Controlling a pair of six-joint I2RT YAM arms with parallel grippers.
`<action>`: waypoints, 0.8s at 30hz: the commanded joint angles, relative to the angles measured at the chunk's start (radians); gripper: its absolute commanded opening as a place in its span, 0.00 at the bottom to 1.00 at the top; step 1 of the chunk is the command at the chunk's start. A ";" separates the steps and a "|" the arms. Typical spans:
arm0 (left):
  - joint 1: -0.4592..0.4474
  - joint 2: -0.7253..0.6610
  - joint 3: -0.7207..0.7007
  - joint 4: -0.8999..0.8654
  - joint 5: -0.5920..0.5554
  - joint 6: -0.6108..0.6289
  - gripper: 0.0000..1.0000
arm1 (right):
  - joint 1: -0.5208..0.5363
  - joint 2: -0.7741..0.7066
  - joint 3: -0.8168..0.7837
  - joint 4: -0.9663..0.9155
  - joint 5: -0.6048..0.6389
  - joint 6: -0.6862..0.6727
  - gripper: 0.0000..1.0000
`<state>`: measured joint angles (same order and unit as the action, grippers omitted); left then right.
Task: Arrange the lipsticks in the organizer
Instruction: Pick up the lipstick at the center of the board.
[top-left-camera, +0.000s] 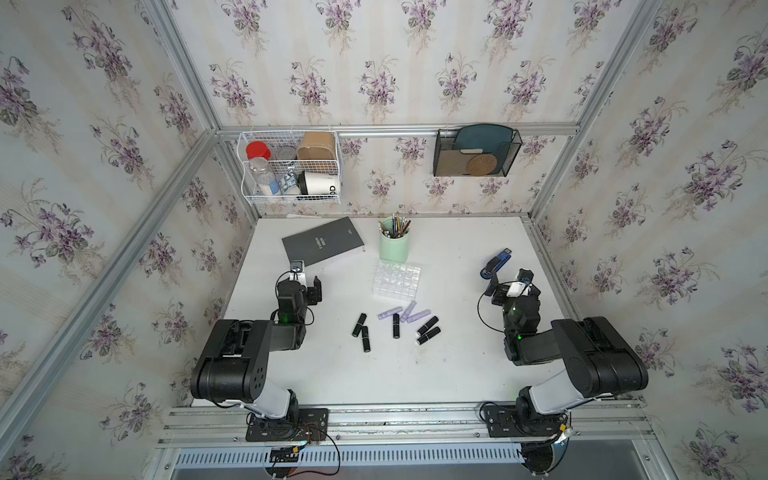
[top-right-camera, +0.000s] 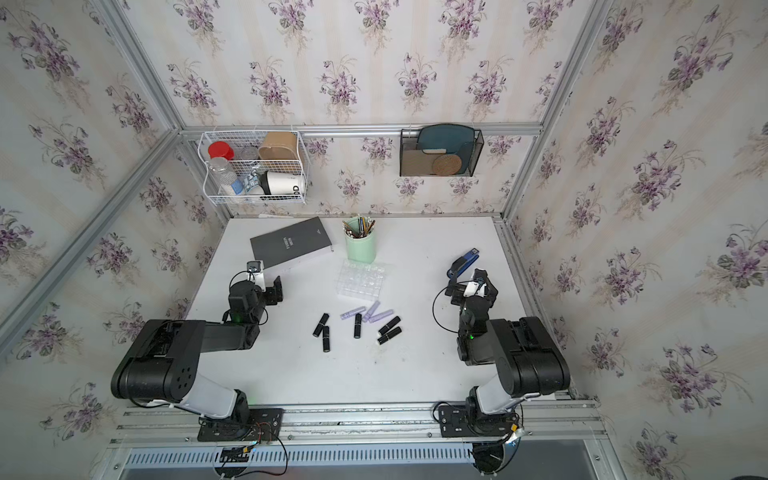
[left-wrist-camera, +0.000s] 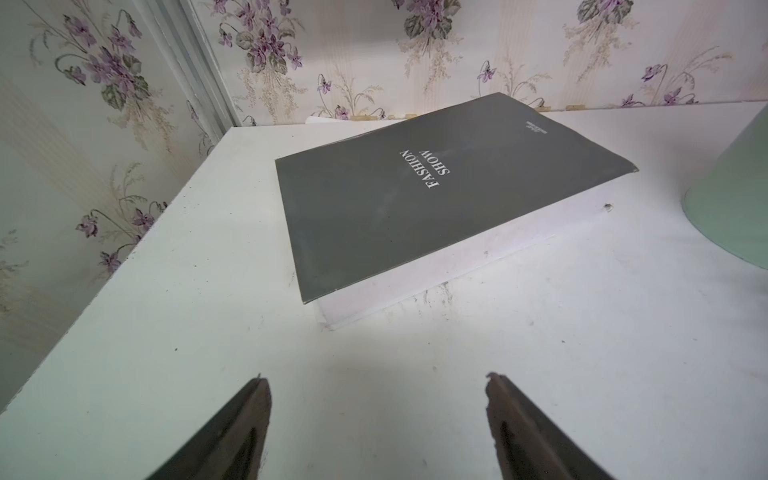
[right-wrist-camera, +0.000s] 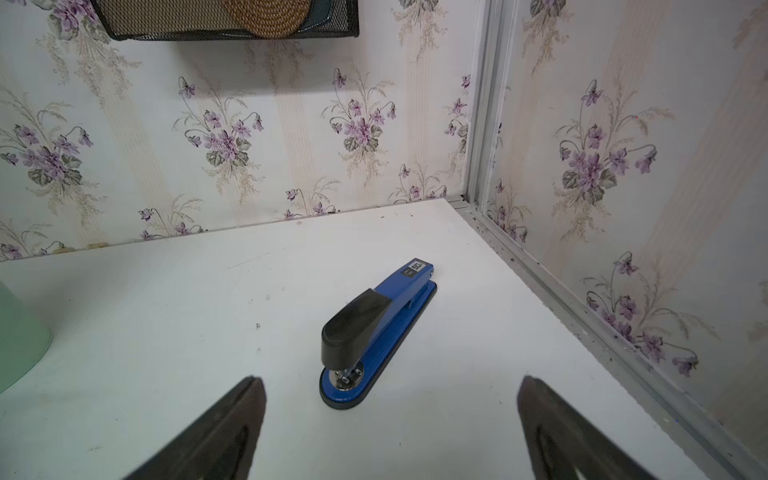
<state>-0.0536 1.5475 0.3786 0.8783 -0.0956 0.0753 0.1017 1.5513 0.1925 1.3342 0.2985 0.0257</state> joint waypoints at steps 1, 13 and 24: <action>0.001 -0.003 0.002 0.036 0.027 0.015 0.85 | 0.001 0.000 0.003 0.033 0.005 -0.004 1.00; 0.001 -0.003 0.003 0.036 0.027 0.015 0.85 | 0.001 -0.002 0.001 0.033 0.004 -0.004 1.00; 0.012 -0.006 0.013 0.012 0.009 -0.005 0.85 | 0.009 -0.016 0.003 0.019 0.029 -0.006 1.00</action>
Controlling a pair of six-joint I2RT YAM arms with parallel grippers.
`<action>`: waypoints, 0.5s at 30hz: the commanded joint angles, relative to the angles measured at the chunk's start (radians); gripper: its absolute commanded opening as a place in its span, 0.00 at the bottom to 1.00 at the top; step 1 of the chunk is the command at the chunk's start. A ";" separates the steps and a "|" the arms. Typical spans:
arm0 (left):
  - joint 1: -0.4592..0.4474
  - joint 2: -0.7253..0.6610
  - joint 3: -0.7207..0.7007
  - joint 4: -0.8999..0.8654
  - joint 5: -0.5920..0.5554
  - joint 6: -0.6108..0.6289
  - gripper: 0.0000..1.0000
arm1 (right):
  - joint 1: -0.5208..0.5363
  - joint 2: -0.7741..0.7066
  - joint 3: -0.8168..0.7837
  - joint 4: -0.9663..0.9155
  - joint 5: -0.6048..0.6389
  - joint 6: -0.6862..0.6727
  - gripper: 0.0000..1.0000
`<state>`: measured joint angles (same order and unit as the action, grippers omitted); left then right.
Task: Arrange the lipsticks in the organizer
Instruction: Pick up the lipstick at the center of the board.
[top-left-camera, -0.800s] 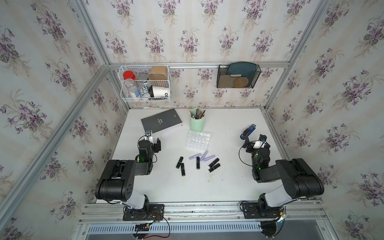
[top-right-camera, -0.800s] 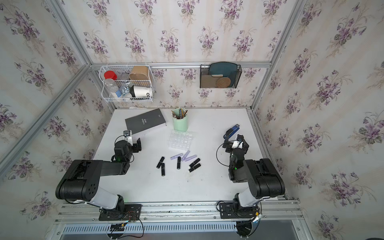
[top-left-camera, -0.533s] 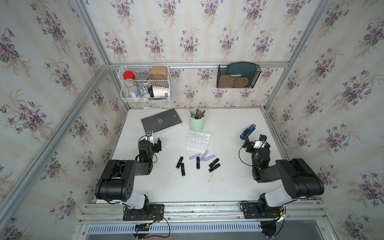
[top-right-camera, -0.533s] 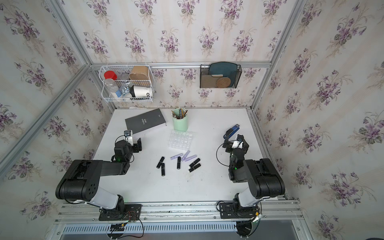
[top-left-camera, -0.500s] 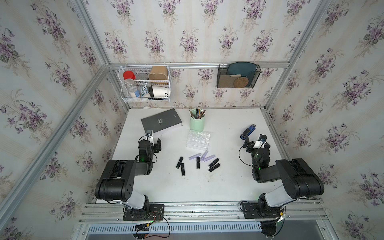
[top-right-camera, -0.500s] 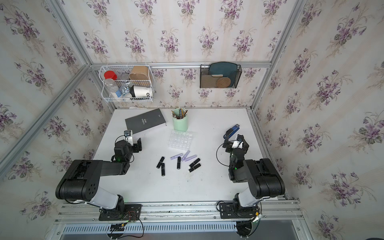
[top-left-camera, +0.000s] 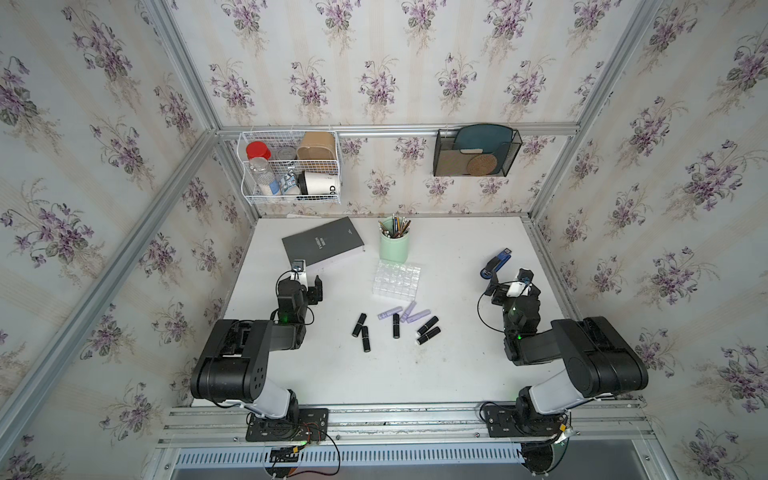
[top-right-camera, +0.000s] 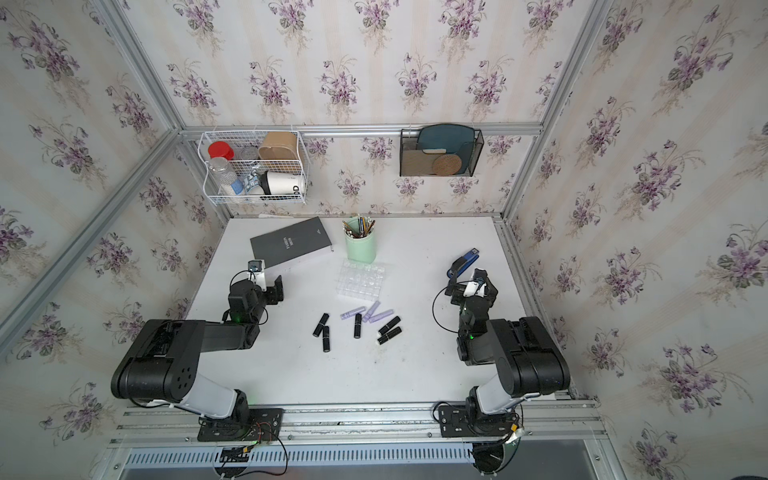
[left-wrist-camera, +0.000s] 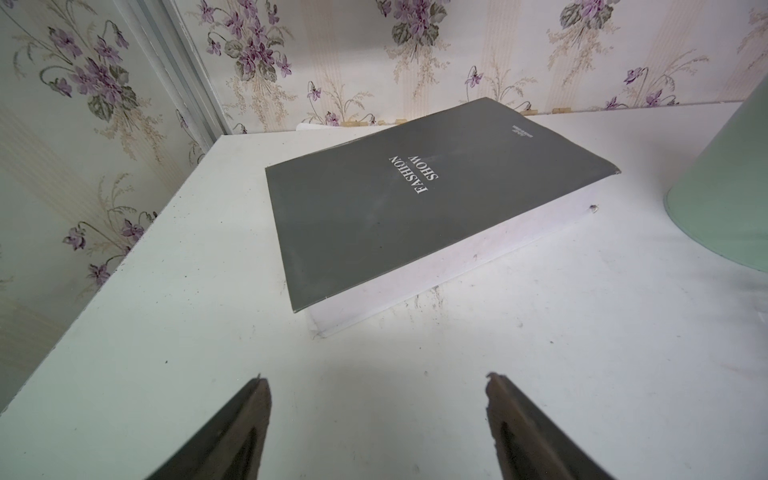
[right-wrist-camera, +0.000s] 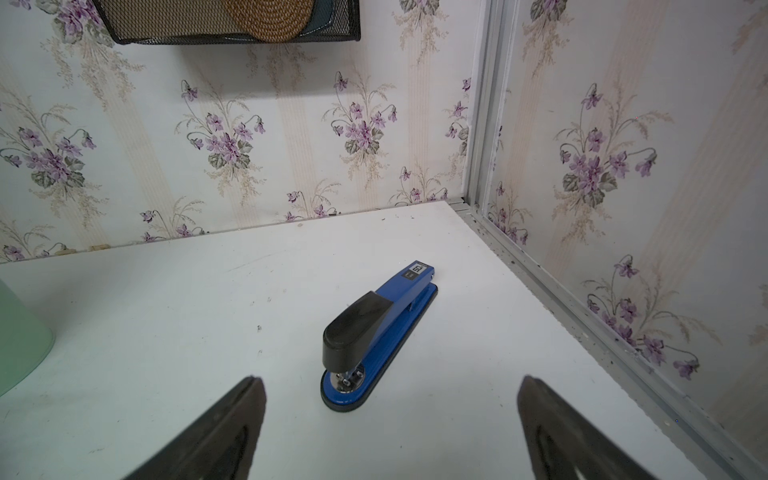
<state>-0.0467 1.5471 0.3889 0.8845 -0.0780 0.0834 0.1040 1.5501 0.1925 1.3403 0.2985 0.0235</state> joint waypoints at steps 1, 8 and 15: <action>-0.015 -0.019 -0.007 0.022 -0.060 -0.003 0.85 | 0.010 -0.047 0.003 -0.014 0.018 -0.012 1.00; -0.131 -0.352 0.061 -0.321 -0.312 -0.035 0.86 | 0.184 -0.257 0.245 -0.532 0.324 0.039 1.00; -0.142 -0.576 0.314 -0.972 -0.388 -0.400 0.86 | 0.245 -0.346 0.582 -1.202 0.015 0.388 1.00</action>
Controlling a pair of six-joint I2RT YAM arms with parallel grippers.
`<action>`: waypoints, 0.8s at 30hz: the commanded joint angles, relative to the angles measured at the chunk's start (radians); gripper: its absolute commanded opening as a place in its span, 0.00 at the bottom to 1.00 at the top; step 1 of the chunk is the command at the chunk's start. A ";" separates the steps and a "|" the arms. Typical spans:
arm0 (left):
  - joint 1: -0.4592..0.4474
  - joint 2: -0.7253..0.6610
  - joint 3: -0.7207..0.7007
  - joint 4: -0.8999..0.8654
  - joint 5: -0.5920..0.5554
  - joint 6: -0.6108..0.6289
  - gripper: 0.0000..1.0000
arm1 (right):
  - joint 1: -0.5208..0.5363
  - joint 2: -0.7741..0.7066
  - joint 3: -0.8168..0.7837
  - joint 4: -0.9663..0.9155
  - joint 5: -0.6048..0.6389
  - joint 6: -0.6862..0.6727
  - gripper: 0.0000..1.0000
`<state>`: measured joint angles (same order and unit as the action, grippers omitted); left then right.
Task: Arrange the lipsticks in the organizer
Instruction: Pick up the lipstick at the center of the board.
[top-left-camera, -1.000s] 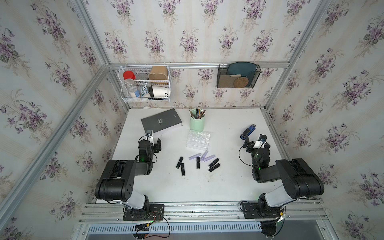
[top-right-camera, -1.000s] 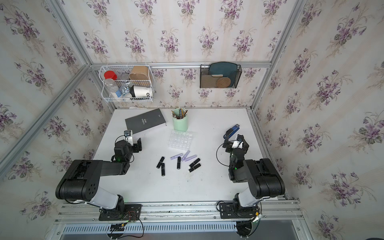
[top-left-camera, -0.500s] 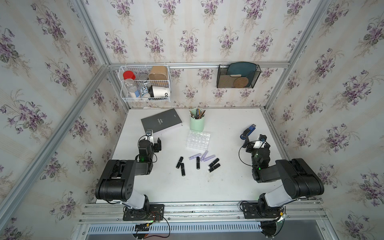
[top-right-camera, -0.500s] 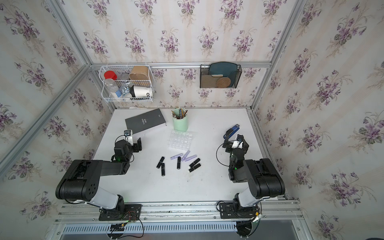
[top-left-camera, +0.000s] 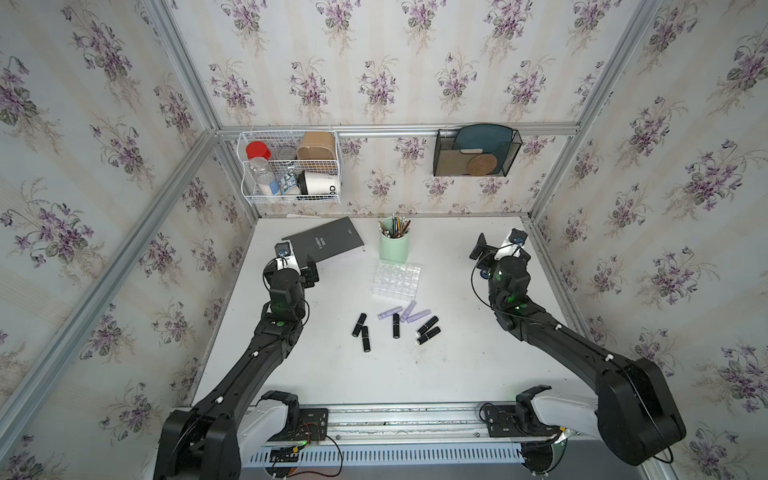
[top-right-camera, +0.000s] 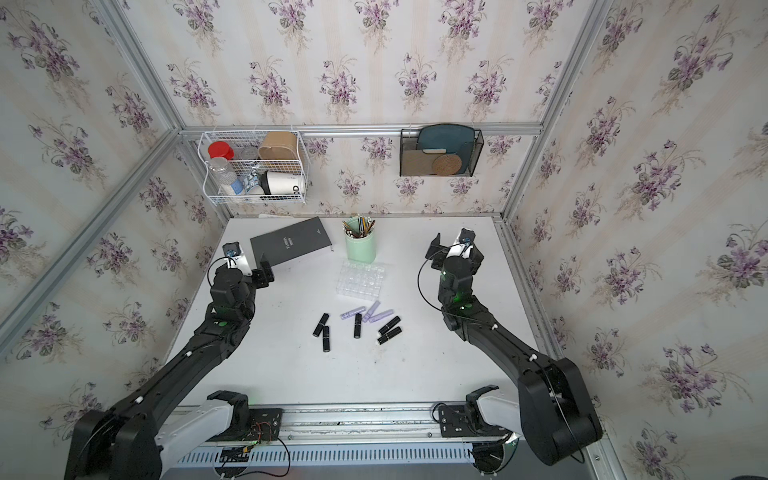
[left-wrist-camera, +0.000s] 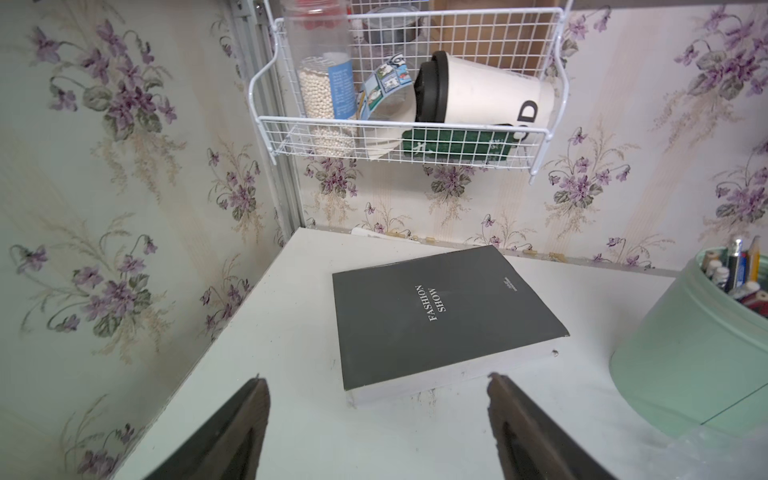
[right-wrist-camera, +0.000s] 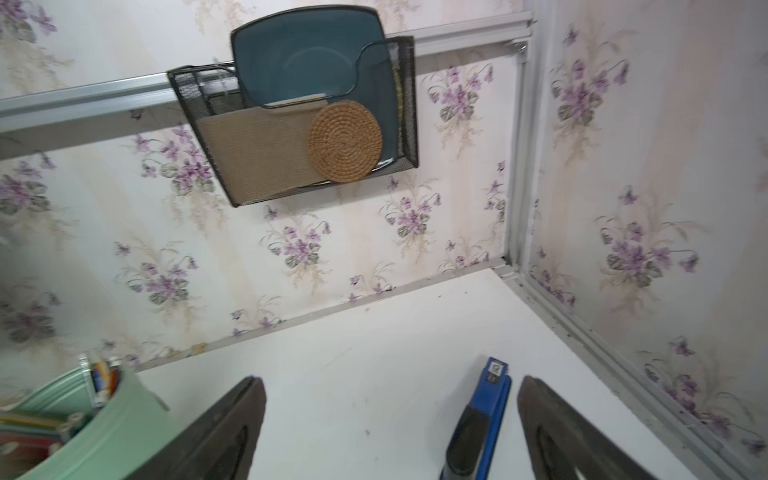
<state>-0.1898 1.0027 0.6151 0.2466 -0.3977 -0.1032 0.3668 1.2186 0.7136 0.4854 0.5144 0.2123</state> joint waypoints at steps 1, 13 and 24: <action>0.002 -0.042 0.133 -0.436 -0.069 -0.309 0.86 | -0.057 -0.029 0.055 -0.332 -0.415 0.202 1.00; 0.005 0.044 0.384 -0.799 0.456 -0.300 0.63 | 0.070 0.048 0.242 -0.840 -0.369 0.281 0.80; -0.258 0.164 0.309 -0.891 0.353 -0.355 0.82 | 0.384 0.238 0.365 -0.948 -0.327 0.306 0.67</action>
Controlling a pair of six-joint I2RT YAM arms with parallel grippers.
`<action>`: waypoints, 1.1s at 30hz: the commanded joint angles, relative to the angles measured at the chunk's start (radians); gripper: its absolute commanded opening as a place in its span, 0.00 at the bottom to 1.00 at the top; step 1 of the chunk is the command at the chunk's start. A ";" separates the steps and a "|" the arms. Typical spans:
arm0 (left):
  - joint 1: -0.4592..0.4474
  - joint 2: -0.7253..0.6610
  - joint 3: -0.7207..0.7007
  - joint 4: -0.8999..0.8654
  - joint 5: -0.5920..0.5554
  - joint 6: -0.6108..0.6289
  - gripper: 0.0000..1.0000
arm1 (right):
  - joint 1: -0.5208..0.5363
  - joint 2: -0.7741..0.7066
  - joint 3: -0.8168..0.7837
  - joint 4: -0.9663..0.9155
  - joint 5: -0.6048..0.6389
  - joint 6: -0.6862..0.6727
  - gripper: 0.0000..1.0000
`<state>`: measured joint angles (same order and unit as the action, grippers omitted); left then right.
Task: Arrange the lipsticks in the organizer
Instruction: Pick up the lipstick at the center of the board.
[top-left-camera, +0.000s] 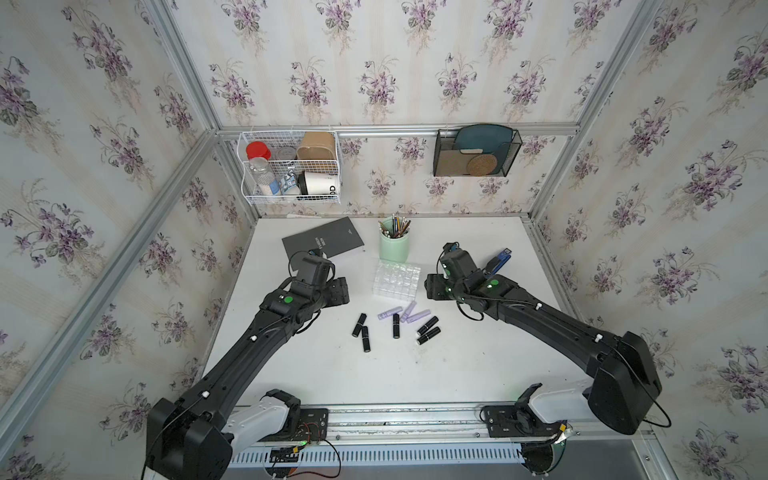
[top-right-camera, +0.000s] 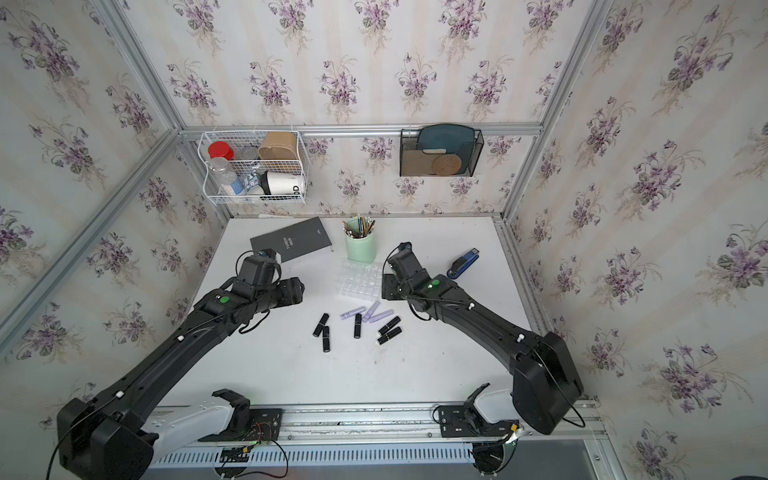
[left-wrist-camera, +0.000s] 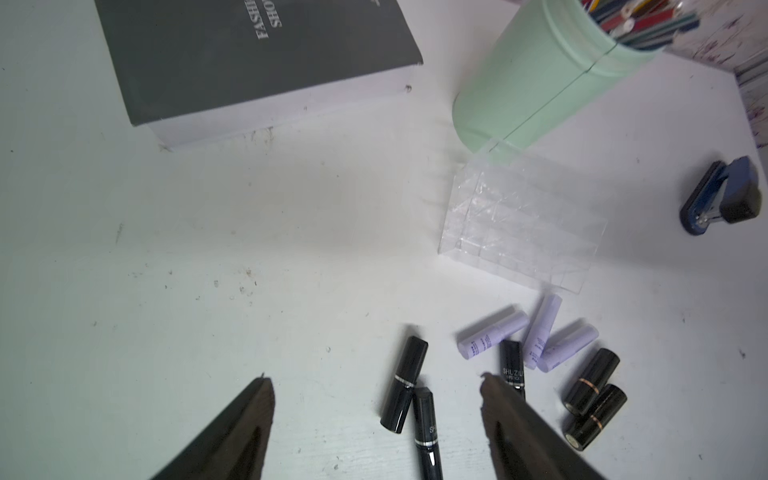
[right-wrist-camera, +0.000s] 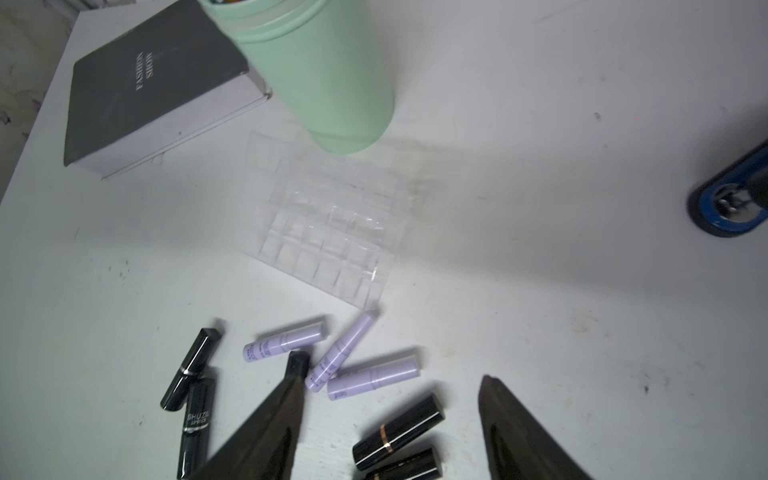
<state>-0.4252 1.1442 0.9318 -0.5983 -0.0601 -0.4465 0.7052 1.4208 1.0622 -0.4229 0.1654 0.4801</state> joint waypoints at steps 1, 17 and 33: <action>-0.033 0.034 -0.016 -0.056 0.038 -0.012 0.82 | 0.067 0.052 0.018 -0.030 0.013 0.050 0.65; -0.049 0.164 -0.172 0.051 0.264 -0.022 0.57 | 0.234 0.252 0.124 0.002 -0.059 0.066 0.42; 0.115 0.147 -0.128 0.039 0.266 -0.103 0.56 | 0.415 0.445 0.324 -0.200 0.034 0.119 0.49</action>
<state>-0.3176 1.2949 0.7975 -0.5873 0.1741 -0.5407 1.1225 1.8626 1.3766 -0.5663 0.1425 0.5663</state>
